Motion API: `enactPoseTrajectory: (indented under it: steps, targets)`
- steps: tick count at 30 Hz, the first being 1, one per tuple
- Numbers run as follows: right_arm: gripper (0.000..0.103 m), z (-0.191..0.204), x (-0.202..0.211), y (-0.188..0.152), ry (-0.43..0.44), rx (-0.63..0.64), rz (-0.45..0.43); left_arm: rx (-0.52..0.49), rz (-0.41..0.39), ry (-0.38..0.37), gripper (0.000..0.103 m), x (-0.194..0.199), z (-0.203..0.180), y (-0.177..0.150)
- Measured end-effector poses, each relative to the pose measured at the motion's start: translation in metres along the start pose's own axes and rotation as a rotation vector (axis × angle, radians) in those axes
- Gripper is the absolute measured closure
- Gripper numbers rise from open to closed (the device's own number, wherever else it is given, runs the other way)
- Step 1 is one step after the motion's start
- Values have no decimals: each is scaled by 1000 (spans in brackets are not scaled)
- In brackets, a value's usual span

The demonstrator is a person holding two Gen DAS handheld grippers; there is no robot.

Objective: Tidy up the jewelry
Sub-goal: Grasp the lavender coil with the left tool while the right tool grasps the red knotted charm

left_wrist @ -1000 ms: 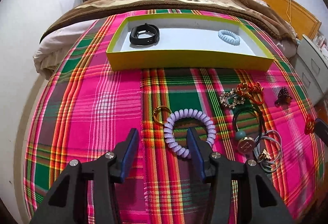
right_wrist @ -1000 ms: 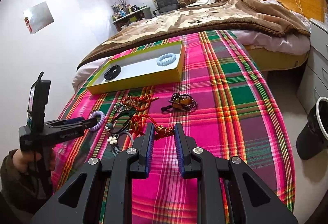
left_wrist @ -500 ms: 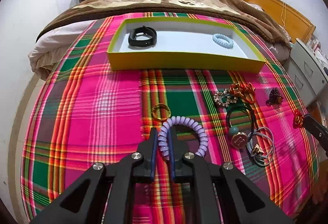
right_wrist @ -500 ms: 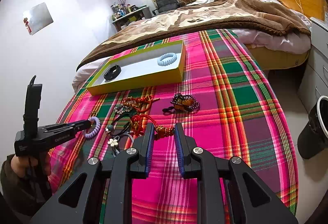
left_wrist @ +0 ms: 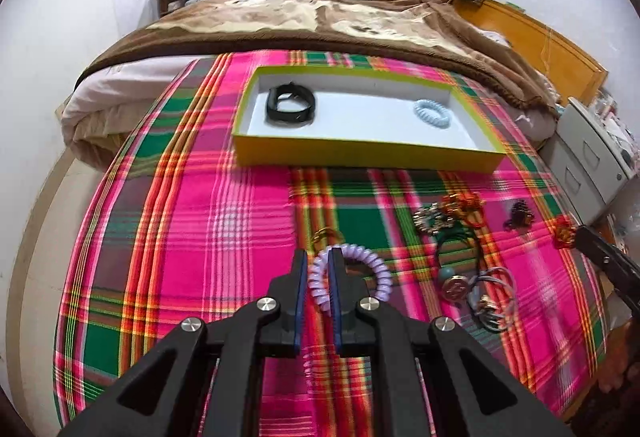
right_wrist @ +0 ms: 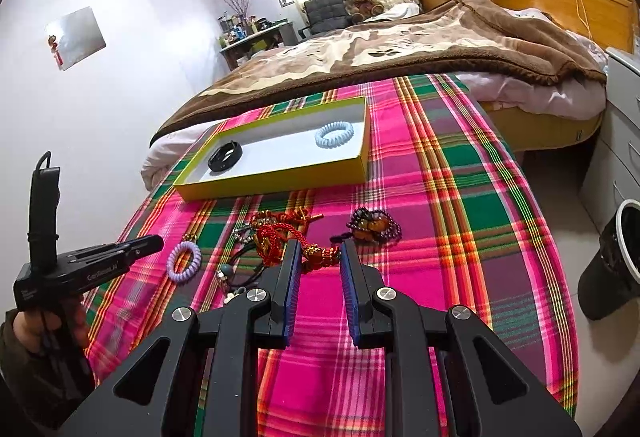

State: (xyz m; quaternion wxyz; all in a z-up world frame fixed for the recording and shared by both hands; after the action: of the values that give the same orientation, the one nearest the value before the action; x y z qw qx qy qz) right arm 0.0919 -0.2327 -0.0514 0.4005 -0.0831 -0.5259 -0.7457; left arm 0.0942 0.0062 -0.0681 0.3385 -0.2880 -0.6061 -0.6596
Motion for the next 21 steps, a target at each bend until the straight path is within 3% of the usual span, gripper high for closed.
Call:
enactPoseTrajectory:
  steps: [3, 6, 9, 12, 14, 18, 21]
  targets:
    - [82, 2, -1, -1, 1, 3, 4, 40, 52, -36, 91, -12, 3, -8]
    - [82, 0, -4, -2, 1, -5, 11, 40, 76, -48, 69, -20, -1, -11]
    - [82, 0, -4, -2, 0, 0, 15, 10, 74, -18, 66, -22, -4, -13]
    - [82, 0, -4, -1, 2, 2, 15, -32, 62, 26, 66, -24, -7, -13]
    - [82, 0, -6, -1, 3, 1, 17, -74, 41, 67, 72, -24, -11, -13]
    - [82, 1, -8, -2, 5, 2, 23, -87, 26, 73, 93, -21, -14, -12]
    - [82, 1, -7, -1, 3, 4, 22, -72, 28, 50, 93, -18, -12, -12]
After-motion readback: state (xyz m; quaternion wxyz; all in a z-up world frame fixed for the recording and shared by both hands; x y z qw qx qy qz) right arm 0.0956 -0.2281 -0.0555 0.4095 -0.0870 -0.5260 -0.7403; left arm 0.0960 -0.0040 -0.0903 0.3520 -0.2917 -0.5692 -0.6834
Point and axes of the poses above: each gripper's, at about its wrist camera, not at the fingertips, and x roughly against the way its jaws point, z to its left, y to its top, the point moved 8 cm from there along -x, roughly the way its jaws point, and after that the axes turned 13 degrees about y, right-handed, at the moved point
